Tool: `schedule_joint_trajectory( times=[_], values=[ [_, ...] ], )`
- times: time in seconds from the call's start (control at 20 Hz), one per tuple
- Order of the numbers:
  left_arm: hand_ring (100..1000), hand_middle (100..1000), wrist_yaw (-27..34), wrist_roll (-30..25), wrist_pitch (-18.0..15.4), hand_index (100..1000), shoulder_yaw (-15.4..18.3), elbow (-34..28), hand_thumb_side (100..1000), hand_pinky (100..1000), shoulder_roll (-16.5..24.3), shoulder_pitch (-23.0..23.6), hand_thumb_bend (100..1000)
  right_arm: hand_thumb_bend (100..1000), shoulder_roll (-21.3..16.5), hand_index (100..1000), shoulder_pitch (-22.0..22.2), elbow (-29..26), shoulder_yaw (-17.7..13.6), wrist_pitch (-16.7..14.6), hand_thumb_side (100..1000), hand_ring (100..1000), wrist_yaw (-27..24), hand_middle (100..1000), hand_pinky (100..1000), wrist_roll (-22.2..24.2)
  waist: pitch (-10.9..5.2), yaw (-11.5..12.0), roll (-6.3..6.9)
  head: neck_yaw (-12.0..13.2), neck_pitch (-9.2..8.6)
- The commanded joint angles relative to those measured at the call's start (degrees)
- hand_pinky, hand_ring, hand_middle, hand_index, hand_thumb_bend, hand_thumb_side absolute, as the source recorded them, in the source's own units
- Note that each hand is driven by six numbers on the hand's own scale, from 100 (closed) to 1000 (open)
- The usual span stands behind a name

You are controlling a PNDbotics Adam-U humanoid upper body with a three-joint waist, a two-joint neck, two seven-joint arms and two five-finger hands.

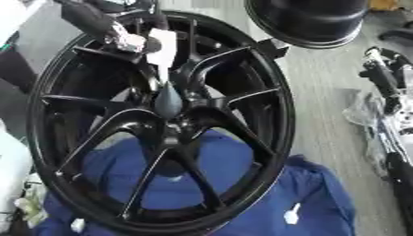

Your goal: Pull the pin out of the wheel hub.

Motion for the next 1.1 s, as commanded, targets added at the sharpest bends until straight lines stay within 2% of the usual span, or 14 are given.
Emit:
schedule_joint_trajectory(
  times=[0.05,0.85,1.0,1.1],
  values=[
    [901,796,-1.2,-3.9,-4.5,891,0.4,0.4,944,966,-0.2,-1.0,305,100,-1.5,800,-0.4,-0.2,-0.5,0.0,568,596,-0.2,547,807,-0.2,-1.01,-0.2,0.03,0.3,-0.89],
    [882,779,-2.5,-3.9,-6.4,853,0.2,2.0,892,952,-1.5,-1.1,286,100,-1.2,800,-0.1,0.1,-0.6,0.1,576,596,-0.6,547,807,-0.7,-0.89,-0.3,0.05,0.6,-1.04],
    [870,771,-2.7,-3.9,-6.8,848,0.1,2.3,793,944,-1.6,-1.1,278,100,-1.2,800,0.0,0.1,-0.7,0.2,577,596,-0.6,547,807,-0.8,-0.86,-0.3,0.07,0.6,-0.99],
    [861,762,-2.8,-3.9,-6.9,842,0.1,2.5,757,936,-1.7,-1.1,237,100,-1.1,800,0.0,0.1,-0.7,0.1,577,596,-0.7,547,807,-0.9,-0.86,-0.3,0.07,0.6,-1.04]
  ],
)
